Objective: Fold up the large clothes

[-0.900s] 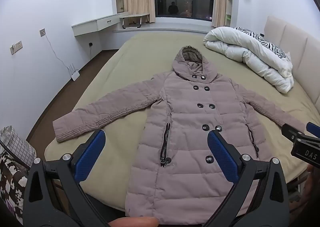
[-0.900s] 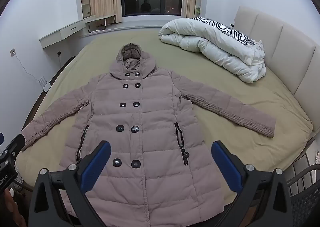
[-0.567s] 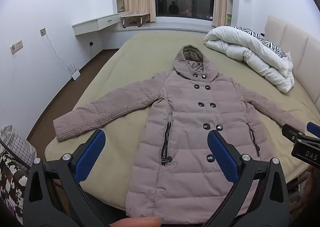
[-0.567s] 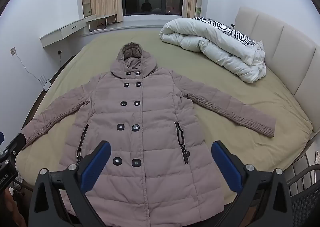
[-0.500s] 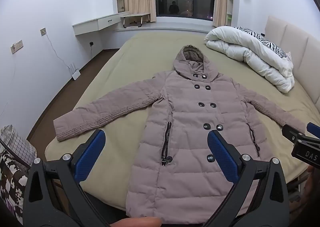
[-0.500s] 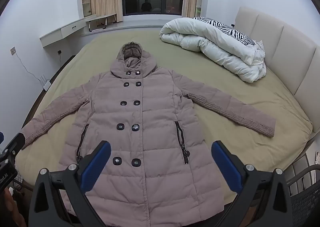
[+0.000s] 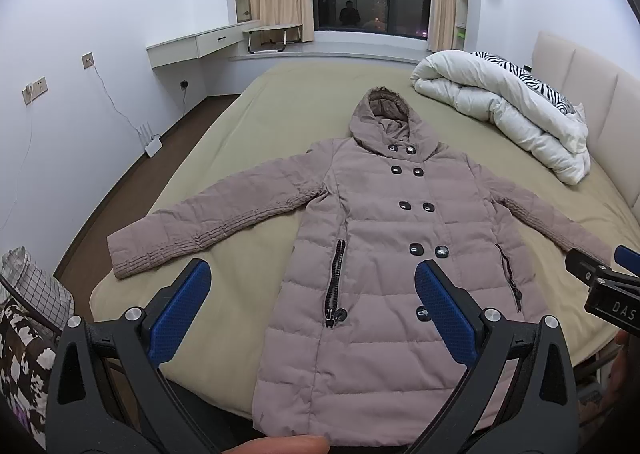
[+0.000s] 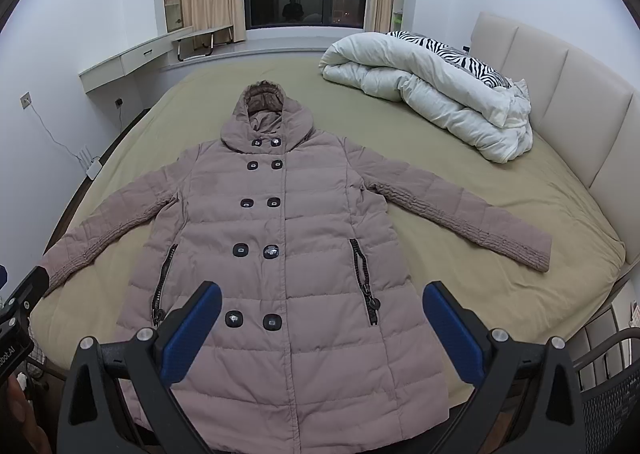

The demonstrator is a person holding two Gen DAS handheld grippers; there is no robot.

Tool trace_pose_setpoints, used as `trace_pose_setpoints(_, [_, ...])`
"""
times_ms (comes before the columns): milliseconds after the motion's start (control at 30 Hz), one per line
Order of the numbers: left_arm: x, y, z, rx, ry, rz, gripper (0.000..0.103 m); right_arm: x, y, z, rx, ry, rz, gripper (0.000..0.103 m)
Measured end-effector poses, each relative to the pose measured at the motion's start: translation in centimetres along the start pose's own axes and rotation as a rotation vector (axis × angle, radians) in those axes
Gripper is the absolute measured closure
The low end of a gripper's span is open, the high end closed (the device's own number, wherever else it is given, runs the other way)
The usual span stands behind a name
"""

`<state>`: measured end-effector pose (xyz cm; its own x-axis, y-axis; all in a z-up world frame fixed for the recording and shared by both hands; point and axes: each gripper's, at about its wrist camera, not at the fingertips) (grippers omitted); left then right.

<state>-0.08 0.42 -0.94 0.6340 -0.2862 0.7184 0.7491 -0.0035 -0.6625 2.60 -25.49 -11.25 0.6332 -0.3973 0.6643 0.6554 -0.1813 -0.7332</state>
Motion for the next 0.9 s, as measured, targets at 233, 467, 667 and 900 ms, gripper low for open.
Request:
trace_pose_setpoints(233, [-0.16,0.05,0.00,0.000,0.000,0.001,0.000,-0.67,0.18,-0.14,-0.001,0.000,0.002,0.000])
trace_pose_setpoints(467, [-0.15,0.11,0.03,-0.001,-0.002,0.001,0.000,-0.44,0.20,-0.03,-0.001,-0.002,0.005,0.000])
trace_pose_setpoints(667, [-0.31,0.24,-0.01,-0.001,0.002,0.000,0.000,-0.35,0.24,-0.02,-0.002,-0.001,0.005,0.000])
trace_pose_setpoints(900, [-0.26,0.22,-0.07,0.001,0.003,0.000,0.000,-0.20,0.28,0.03,-0.003,-0.003,0.006,0.000])
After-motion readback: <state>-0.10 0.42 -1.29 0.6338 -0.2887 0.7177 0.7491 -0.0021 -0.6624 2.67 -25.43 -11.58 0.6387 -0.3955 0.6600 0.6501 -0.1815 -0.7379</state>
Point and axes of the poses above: each gripper's, at about its wrist camera, not at the fingertips, and y roughly the way its jaws point, z to its left, x to its top, and after that the axes turned 15 degrees about y, right-handed
